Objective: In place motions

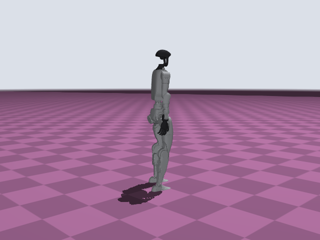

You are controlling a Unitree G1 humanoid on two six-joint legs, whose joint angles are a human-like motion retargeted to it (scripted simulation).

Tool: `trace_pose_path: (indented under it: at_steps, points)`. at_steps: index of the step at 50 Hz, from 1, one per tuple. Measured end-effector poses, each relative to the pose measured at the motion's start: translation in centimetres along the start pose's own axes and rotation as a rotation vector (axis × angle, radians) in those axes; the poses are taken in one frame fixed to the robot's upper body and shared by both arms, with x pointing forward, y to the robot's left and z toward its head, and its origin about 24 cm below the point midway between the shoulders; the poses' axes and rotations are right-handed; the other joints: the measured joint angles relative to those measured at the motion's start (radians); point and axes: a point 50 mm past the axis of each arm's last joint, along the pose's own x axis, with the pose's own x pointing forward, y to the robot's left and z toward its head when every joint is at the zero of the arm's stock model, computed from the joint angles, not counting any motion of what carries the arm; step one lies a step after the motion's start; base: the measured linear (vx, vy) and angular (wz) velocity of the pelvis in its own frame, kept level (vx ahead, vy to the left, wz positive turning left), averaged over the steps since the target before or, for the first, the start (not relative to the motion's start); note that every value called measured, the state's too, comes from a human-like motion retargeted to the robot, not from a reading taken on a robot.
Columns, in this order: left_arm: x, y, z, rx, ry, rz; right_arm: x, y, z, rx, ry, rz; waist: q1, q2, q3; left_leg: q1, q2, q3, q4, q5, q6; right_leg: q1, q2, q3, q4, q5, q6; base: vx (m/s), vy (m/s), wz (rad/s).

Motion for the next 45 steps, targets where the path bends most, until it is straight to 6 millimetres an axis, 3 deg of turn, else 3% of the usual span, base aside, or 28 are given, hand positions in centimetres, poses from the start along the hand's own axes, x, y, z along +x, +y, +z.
trace_pose_path:
  at_steps: [3, 7, 10, 12, 15, 17, 20, 23, 30, 32, 35, 37, 40, 45]
  points:
    - [-0.1, 0.6, 0.0, -0.004, -0.003, 0.019, 0.0, -0.6, -0.2, 0.005, 0.005, -0.005, 0.072, -0.027, 0.035, -0.005, -0.028, -0.003, -0.036, -0.004, -0.003, 0.052, -0.003, -0.129, -0.048, 0.01, -0.047, -0.17, -0.09, 2.18]
    - [0.0, 0.2, -0.2, -0.06, -0.017, 0.029, 0.0, -1.7, -0.6, 0.014, -0.002, -0.041, 0.153, -0.039, 0.073, -0.032, 0.013, 0.185, -0.079, -0.124, 0.004, 0.103, -0.047, -0.326, -0.106, 0.023, -0.044, -0.2, -0.03, 2.49]
    - [0.1, -0.1, -1.2, -0.122, -0.006, 0.012, 0.0, -2.3, -1.1, -0.007, 0.004, -0.06, 0.147, -0.049, 0.059, -0.05, 0.074, 0.48, -0.108, -0.223, -0.021, 0.137, -0.055, -0.491, -0.155, 0.014, -0.052, -0.12, 0.1, 3.0]
    - [0.2, -0.6, -2.2, -0.166, 0.027, 0.012, 0.0, -2.7, -2.0, -0.004, 0.033, -0.078, 0.108, -0.047, 0.026, -0.04, 0.137, 0.84, -0.121, -0.26, -0.113, 0.152, -0.055, -0.654, -0.182, -0.009, -0.047, -0.05, 0.17, 4.18]
    - [0.3, -1.5, -3.4, -0.24, 0.062, 0.049, 0.1, -2.9, -3.6, 0.039, 0.074, -0.085, 0.073, -0.042, -0.023, 0.016, 0.187, 1.294, -0.098, -0.225, -0.2, 0.155, -0.066, -0.822, -0.199, -0.039, -0.029, 0.02, 0.25, 3.84]
    - [0.3, -1.9, -3.8, -0.307, 0.073, 0.069, 0.1, -2.9, -4.6, 0.07, 0.098, -0.077, 0.074, -0.035, -0.046, 0.066, 0.175, 1.416, -0.089, -0.194, -0.194, 0.158, -0.061, -0.913, -0.205, -0.06, -0.017, 0.04, 0.26, 3.32]
    - [0.3, -2.4, -4.1, -0.397, 0.077, 0.071, 0.0, -2.7, -5.5, 0.087, 0.126, -0.073, 0.099, -0.052, -0.065, 0.103, 0.175, 1.351, -0.021, -0.172, -0.145, 0.167, -0.079, -1.02, -0.205, -0.082, 0.007, 0.09, 0.26, 2.73]
    - [0.3, -2.2, -4.6, -0.453, 0.088, 0.081, 0.1, -2.4, -5.7, 0.078, 0.139, -0.072, 0.135, -0.084, -0.089, 0.137, 0.186, 1.266, 0.071, -0.166, -0.132, 0.173, -0.112, -1.109, -0.196, -0.095, 0.033, 0.13, 0.22, 2.23]
    - [0.0, -2.4, -7.3, -0.506, 0.17, 0.125, 0.2, -2.1, -4.2, 0.078, 0.077, -0.055, 0.19, -0.109, -0.184, 0.281, 0.131, 1.392, -0.018, -0.08, -0.107, 0.165, -0.128, -1.286, -0.191, -0.101, 0.088, 0.23, 0.26, 1.77]
    - [-0.1, -2.8, -8.1, -0.52, 0.202, 0.128, 0.1, -2.5, -3.2, 0.069, 0.036, -0.058, 0.227, -0.077, -0.196, 0.276, 0.117, 1.325, -0.084, -0.069, -0.186, 0.168, -0.089, -1.312, -0.185, -0.102, 0.099, 0.25, 0.24, 0.84]
    - [-0.2, -3.6, -8.6, -0.543, 0.223, 0.114, 0.0, -3.3, -1.5, 0.038, -0.021, -0.072, 0.277, -0.06, -0.187, 0.27, 0.064, 1.274, -0.172, -0.078, -0.139, 0.182, -0.081, -1.322, -0.165, -0.088, 0.109, 0.23, 0.24, 0.28]
    - [-0.1, -4.0, -8.7, -0.554, 0.225, 0.1, -0.1, -3.5, -0.1, 0.026, -0.059, -0.083, 0.293, -0.055, -0.17, 0.271, 0.059, 1.302, -0.182, -0.076, -0.126, 0.194, -0.091, -1.319, -0.145, -0.072, 0.108, 0.15, 0.21, 0.3]
    - [0.0, -3.9, -8.1, -0.551, 0.201, 0.095, -0.4, -3.6, 2.1, 0.04, -0.127, -0.084, 0.283, -0.046, -0.14, 0.262, 0.059, 1.202, -0.168, -0.096, -0.122, 0.22, -0.102, -1.32, -0.112, -0.036, 0.104, 0.16, 0.21, 0.96]
    - [0.0, -3.8, -7.8, -0.479, 0.213, 0.075, -0.4, -3.7, 1.8, 0.091, -0.137, -0.079, 0.292, 0.0, -0.142, 0.237, 0.088, 1.084, -0.141, -0.14, -0.091, 0.26, -0.122, -1.381, -0.011, 0.102, 0.049, 0.27, 0.24, 1.07]
